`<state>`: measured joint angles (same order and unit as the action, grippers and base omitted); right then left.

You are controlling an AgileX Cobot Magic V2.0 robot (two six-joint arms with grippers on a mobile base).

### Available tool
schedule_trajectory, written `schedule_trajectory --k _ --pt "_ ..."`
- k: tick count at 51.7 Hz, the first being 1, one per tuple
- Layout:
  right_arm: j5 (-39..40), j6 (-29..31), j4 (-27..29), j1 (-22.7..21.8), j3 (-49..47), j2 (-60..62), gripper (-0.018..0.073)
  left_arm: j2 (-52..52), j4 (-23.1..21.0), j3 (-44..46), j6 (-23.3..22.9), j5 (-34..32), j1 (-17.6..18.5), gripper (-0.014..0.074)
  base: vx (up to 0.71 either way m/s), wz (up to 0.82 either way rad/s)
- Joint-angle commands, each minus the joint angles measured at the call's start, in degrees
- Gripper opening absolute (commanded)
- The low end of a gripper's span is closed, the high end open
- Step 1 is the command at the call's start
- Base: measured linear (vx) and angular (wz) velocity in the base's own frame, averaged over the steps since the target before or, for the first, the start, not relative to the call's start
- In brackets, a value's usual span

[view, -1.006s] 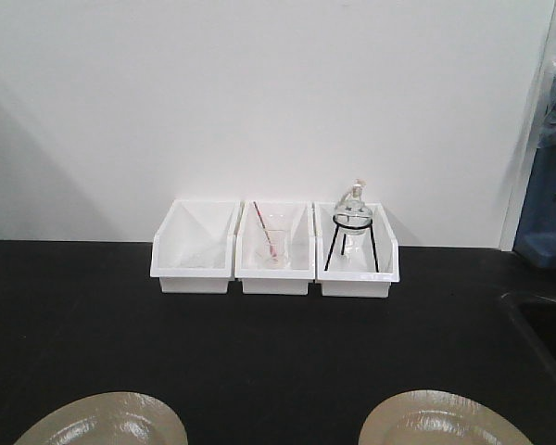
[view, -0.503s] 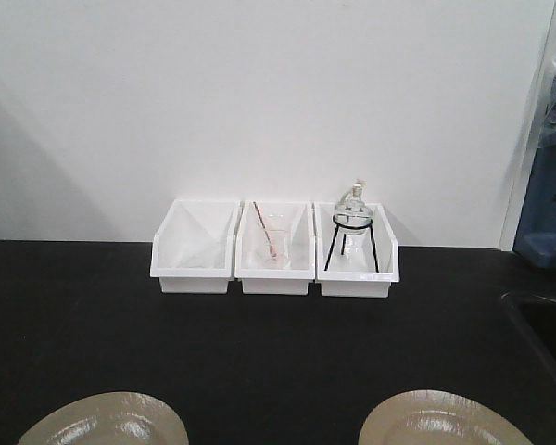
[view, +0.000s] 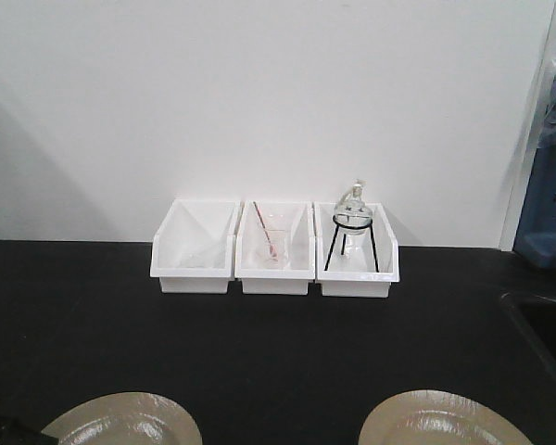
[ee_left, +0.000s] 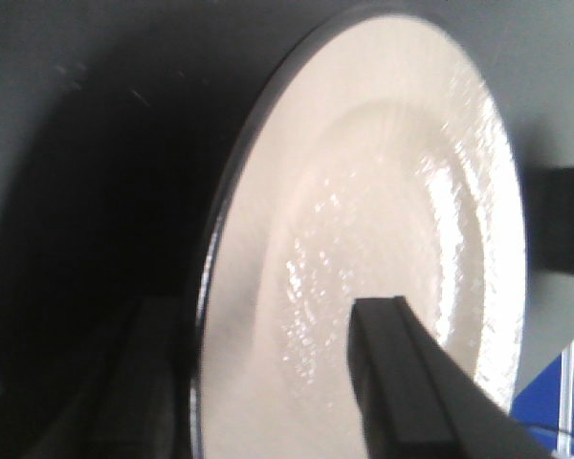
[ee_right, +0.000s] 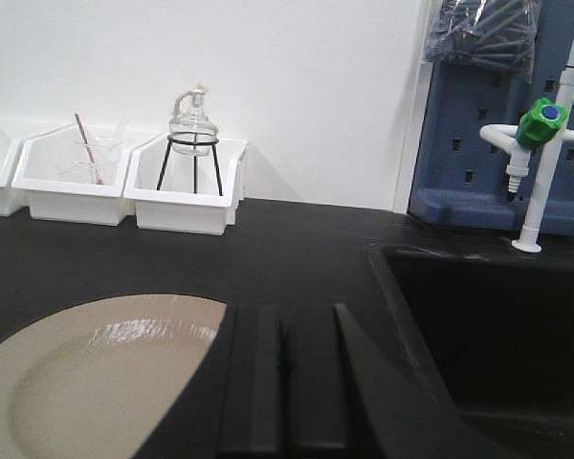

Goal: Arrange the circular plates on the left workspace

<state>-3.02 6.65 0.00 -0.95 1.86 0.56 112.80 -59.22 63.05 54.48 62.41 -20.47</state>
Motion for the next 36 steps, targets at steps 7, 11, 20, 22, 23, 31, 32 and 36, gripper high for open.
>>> schedule_trajectory --k 7,11,20,22,23,31,32,36 --pt "4.71 0.53 -0.36 -0.25 1.05 0.71 -0.0003 -1.56 -0.27 1.55 -1.76 1.55 1.01 0.0157 0.00 0.00" --pt "4.71 0.53 -0.36 -0.25 1.05 0.71 -0.0003 -0.92 0.50 1.55 -1.76 1.63 1.01 0.0020 0.00 0.00" --pt "4.71 0.53 -0.36 -0.25 1.05 0.71 -0.0003 0.17 -2.65 1.55 -3.69 2.85 1.01 -0.0008 0.00 0.00" --pt "4.71 0.53 -0.36 -0.25 1.05 0.71 -0.0003 0.17 -5.86 1.55 -3.62 3.95 1.01 -0.0008 0.00 0.00" --pt "4.71 0.53 -0.36 -0.25 1.05 0.71 -0.0003 0.17 -7.04 1.60 -3.45 4.43 1.01 -0.0008 0.00 0.00" --pt "4.71 0.53 -0.36 -0.25 1.05 0.71 -0.0003 0.04 -21.60 1.60 -0.68 9.64 1.15 -0.0005 0.00 0.00" --pt "4.71 0.53 -0.36 -0.25 1.05 0.71 -0.0003 -0.03 -22.81 1.60 -0.68 9.64 1.31 -0.0004 0.00 0.00" --pt "4.71 0.53 -0.36 -0.25 1.05 0.71 -0.0003 -0.42 -28.16 1.60 -0.68 9.60 2.07 -0.0004 0.00 0.00"
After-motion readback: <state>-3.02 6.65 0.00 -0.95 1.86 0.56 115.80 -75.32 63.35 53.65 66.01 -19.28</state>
